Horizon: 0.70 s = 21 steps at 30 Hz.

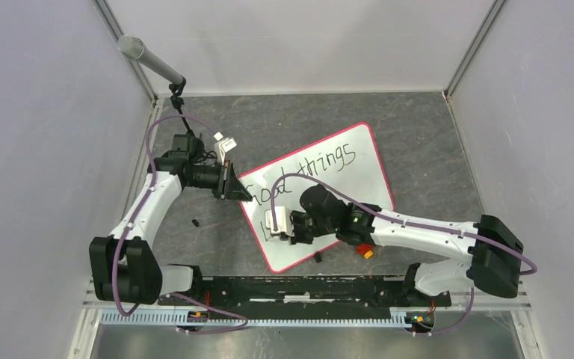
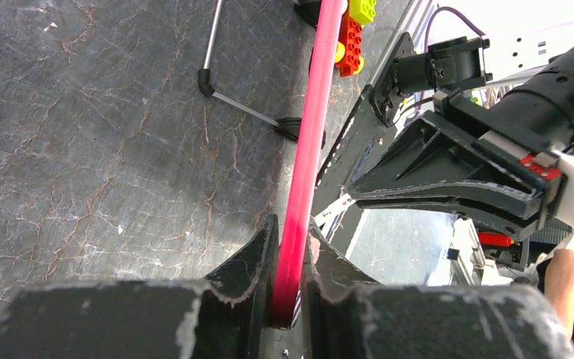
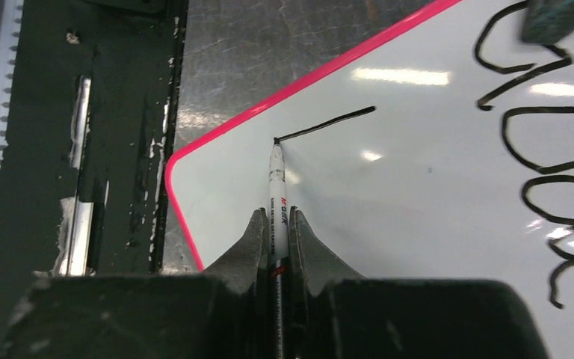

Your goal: Write a sentence on the whiteboard

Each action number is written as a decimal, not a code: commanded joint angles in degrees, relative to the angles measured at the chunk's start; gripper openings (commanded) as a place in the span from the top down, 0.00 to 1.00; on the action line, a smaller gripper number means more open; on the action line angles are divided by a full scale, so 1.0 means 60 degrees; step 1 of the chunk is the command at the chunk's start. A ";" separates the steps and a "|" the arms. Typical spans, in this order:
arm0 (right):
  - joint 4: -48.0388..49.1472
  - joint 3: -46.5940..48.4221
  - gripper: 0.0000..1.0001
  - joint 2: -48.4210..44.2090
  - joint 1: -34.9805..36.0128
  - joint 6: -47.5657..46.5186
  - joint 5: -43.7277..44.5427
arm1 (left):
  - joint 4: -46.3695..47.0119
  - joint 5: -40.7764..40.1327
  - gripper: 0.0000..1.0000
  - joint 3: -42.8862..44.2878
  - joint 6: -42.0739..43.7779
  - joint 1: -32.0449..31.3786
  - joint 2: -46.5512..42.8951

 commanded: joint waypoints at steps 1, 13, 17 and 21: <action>0.0088 -0.0325 1.00 -0.0223 0.0144 -0.0052 -0.0108 | 0.0512 -0.0652 0.98 0.0102 0.0015 -0.0043 -0.0167; -0.0243 0.0281 1.00 -0.0198 0.0430 -0.0142 0.0070 | 0.0498 -0.0648 0.98 0.0095 0.0031 -0.0040 -0.0206; -0.0522 0.0944 1.00 -0.0176 0.0431 -0.0008 -0.0002 | 0.0494 -0.0650 0.98 0.0110 0.0031 -0.0031 -0.0182; -0.0536 0.1122 1.00 -0.0102 0.0428 -0.0061 0.0342 | 0.0480 -0.0633 0.98 0.0128 0.0040 -0.0035 -0.0202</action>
